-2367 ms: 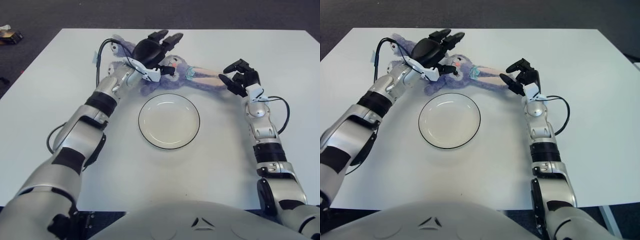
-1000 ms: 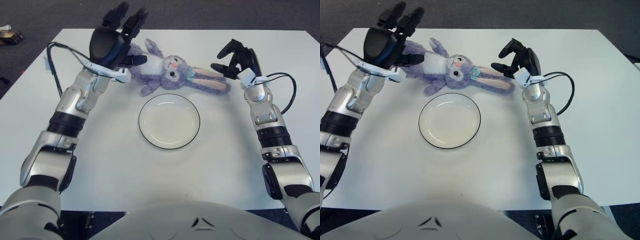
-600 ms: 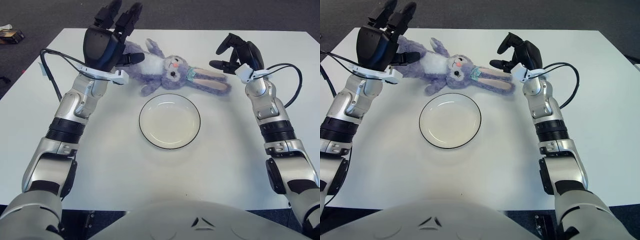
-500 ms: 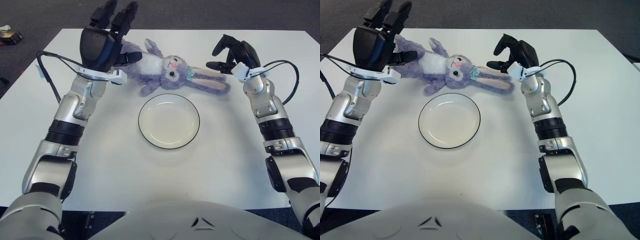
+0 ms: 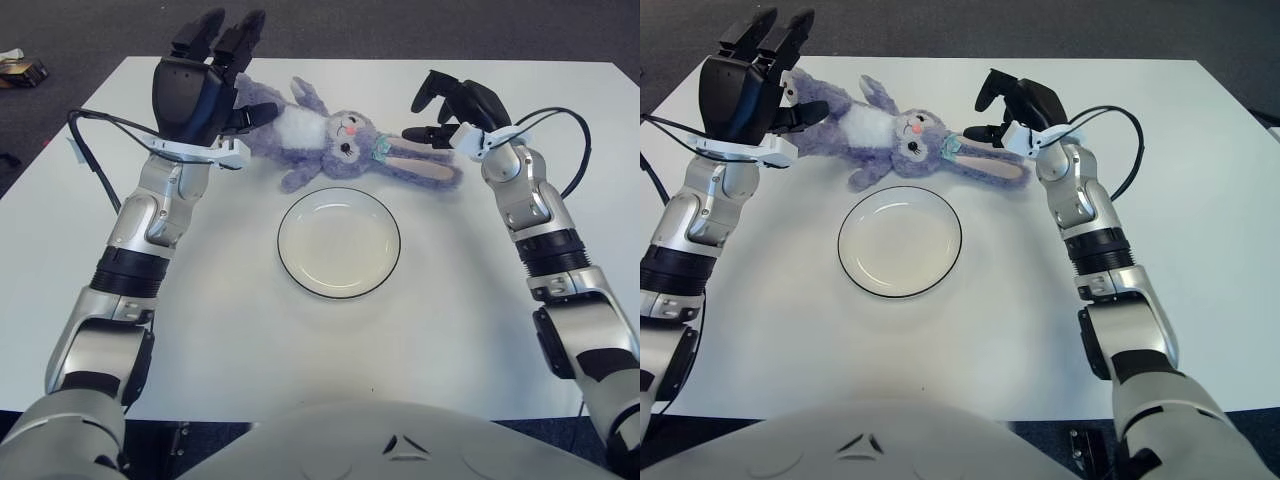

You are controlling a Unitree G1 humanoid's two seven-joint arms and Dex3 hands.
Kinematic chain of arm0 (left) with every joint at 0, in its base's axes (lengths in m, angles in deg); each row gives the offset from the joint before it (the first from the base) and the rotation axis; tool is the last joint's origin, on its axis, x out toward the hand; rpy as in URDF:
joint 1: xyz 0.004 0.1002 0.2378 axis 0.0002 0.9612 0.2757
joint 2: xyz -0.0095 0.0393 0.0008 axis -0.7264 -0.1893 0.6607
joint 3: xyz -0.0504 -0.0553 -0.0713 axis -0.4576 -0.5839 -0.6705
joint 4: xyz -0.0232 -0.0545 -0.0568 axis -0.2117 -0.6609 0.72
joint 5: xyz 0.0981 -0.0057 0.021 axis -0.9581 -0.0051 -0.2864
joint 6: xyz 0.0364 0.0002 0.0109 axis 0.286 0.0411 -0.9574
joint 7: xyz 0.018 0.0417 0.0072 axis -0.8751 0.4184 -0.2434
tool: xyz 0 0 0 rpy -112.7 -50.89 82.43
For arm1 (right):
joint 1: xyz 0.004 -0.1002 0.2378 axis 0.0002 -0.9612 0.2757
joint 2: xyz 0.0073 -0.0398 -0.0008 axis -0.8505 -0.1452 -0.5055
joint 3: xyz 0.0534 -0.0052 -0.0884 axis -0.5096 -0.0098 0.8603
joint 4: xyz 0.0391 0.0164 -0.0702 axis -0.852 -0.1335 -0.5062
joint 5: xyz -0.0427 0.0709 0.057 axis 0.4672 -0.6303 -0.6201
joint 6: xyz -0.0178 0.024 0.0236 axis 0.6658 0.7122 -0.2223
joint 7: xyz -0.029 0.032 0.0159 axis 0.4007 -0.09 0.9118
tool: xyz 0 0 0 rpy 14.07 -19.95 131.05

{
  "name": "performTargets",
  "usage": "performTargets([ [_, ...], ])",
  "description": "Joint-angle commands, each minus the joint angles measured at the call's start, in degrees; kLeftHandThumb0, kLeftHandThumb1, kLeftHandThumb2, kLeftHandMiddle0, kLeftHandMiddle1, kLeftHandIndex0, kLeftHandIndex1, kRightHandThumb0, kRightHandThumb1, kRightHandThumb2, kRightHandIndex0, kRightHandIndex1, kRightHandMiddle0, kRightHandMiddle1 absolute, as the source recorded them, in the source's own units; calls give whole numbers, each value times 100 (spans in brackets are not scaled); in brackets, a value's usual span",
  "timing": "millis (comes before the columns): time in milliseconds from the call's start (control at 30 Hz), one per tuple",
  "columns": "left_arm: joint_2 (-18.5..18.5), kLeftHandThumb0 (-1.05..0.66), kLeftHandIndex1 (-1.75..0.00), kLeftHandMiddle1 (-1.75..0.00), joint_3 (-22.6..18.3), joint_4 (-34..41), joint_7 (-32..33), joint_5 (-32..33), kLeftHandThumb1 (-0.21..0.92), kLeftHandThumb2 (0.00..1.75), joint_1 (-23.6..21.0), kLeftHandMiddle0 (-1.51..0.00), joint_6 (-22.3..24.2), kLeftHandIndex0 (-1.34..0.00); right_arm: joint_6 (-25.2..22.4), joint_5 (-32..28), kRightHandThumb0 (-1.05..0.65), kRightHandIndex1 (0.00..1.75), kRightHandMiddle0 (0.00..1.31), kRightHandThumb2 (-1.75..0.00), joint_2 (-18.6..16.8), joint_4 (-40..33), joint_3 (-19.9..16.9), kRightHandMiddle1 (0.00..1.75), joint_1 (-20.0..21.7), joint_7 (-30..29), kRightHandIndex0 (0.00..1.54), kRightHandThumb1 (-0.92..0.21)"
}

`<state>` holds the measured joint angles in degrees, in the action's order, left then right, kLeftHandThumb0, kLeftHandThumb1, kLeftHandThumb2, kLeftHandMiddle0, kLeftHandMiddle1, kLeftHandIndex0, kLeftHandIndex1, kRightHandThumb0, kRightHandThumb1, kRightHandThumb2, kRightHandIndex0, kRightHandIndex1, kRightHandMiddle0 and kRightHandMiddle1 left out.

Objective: Put the doll into the plate.

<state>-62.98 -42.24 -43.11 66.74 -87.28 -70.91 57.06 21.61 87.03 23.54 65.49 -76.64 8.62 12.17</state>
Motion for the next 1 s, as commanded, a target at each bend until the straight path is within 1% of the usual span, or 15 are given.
performTargets([
  [0, -5, -99, -6, -2, -40, 144, -71, -67, 92, 80, 117, -60, 117, -56, 8, -1, -70, 2, 25, -19, -16, 99, 50, 20, 210, 85, 44, -92],
  [133, -35, -99, -6, -2, -132, -13, -21, 133, 92, 80, 251, -60, 29, -56, -37, -1, -73, 0, 25, -19, -67, 232, 108, 17, 326, 136, 39, -92],
  [367, -75, -99, -3, 0, -158, -127, -49, 178, 92, 79, 306, -57, -10, -53, -178, -52, -76, 0, 24, -18, -212, 396, 171, 14, 503, 250, 33, -92],
  [633, 23, -98, -2, 0, -161, -55, -296, 216, 92, 79, 348, -55, 276, -50, -226, -27, -76, 0, 24, -16, -344, 621, 254, 11, 674, 222, 31, -92],
  [667, 68, -98, -2, 0, -166, -38, -348, 232, 92, 79, 374, -55, 371, -50, -253, 1, -76, 0, 24, -16, -372, 686, 296, 11, 724, 230, 31, -92],
  [800, 241, -98, -1, 0, -178, 39, -486, 351, 92, 79, 434, -54, 600, -48, -308, 77, -79, 0, 20, -16, -471, 907, 410, 8, 877, 215, 20, -92],
  [967, 393, -98, 0, 0, -190, 79, -577, 569, 92, 78, 454, -53, 640, -48, -283, 107, -81, 0, 18, -17, -554, 1151, 490, 6, 999, 124, 16, -92],
])
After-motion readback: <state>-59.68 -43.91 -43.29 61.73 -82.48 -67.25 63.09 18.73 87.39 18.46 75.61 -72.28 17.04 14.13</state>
